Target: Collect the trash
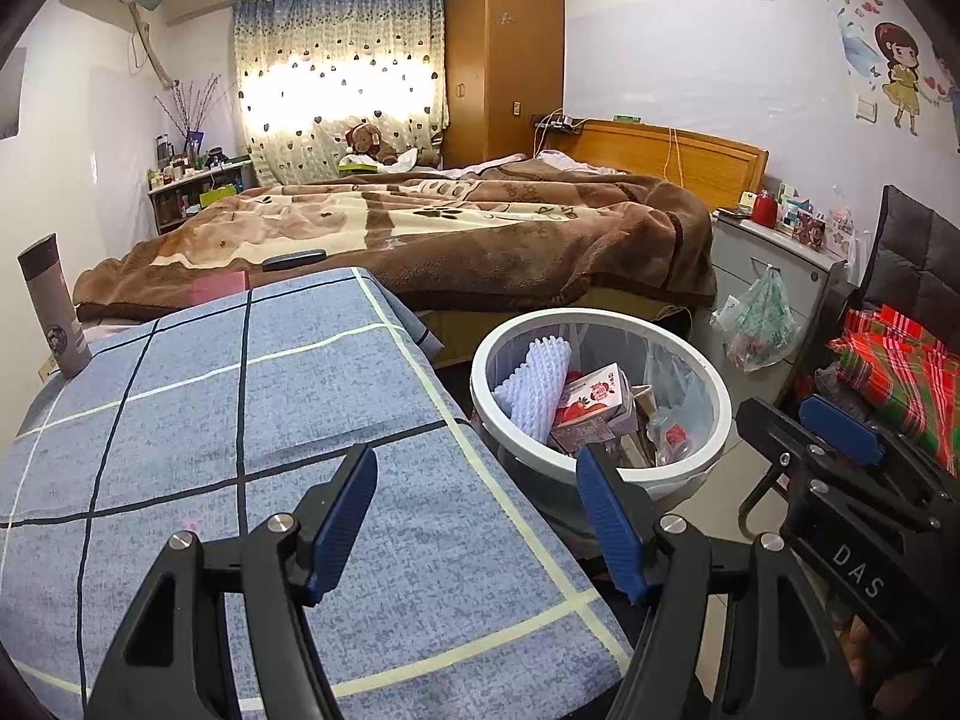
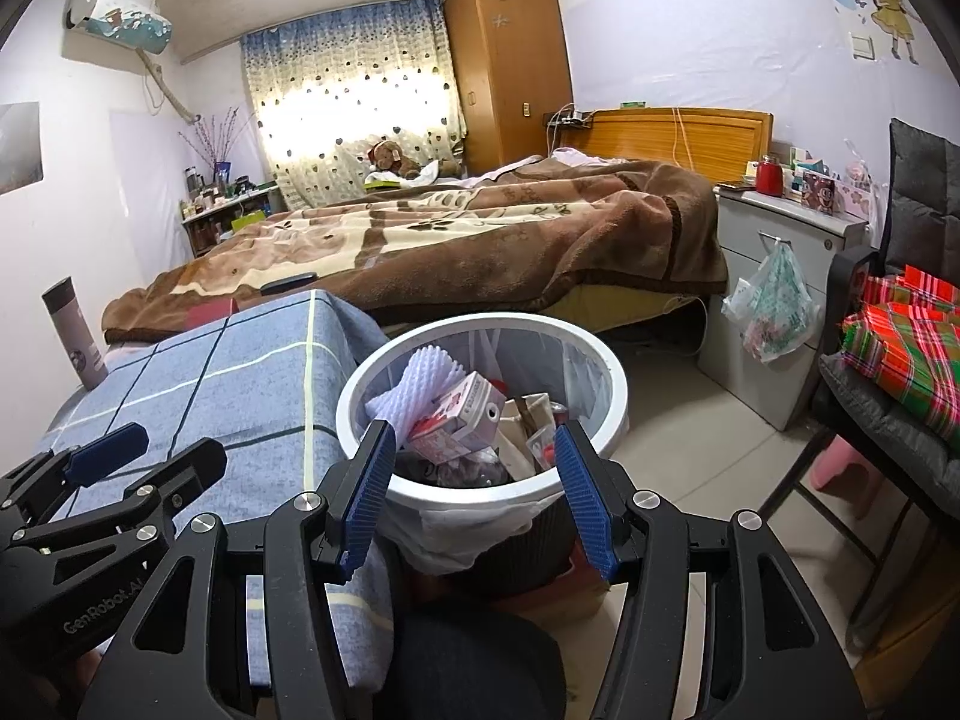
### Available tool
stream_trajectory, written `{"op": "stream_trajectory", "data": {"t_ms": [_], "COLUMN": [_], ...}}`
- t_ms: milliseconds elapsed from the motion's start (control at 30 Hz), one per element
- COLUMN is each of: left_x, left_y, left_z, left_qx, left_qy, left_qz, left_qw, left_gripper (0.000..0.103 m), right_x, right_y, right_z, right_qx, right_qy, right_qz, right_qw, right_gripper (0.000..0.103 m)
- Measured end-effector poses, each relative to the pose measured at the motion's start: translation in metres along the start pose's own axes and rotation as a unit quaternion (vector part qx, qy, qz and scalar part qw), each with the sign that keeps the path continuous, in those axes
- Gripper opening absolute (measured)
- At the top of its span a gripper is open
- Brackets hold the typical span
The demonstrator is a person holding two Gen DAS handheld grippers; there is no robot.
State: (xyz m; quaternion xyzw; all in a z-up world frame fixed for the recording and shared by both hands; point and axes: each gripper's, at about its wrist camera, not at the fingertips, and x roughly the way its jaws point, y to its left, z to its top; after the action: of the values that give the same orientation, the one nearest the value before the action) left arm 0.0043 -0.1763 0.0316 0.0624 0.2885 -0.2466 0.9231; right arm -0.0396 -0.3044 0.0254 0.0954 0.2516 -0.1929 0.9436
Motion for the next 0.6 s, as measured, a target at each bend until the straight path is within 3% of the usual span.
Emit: {"op": "stream_trajectory", "data": {"t_ms": [600], "left_x": [0.0002], "left_y": [0.0027], "left_z": [0.0009], "left_qx": [-0.002], "left_qy": [-0.001], "left_qz": [0.001], "left_qw": [1.0000], "left_gripper": [0.071], "right_x": [0.0002], "right_y": [0.0008], "right_z": [-0.0006], "right_qx": [-0.001], "right_qy": [0.000], "right_qz": [0.001], "right_qw": [1.000], "right_gripper": [0.057]}}
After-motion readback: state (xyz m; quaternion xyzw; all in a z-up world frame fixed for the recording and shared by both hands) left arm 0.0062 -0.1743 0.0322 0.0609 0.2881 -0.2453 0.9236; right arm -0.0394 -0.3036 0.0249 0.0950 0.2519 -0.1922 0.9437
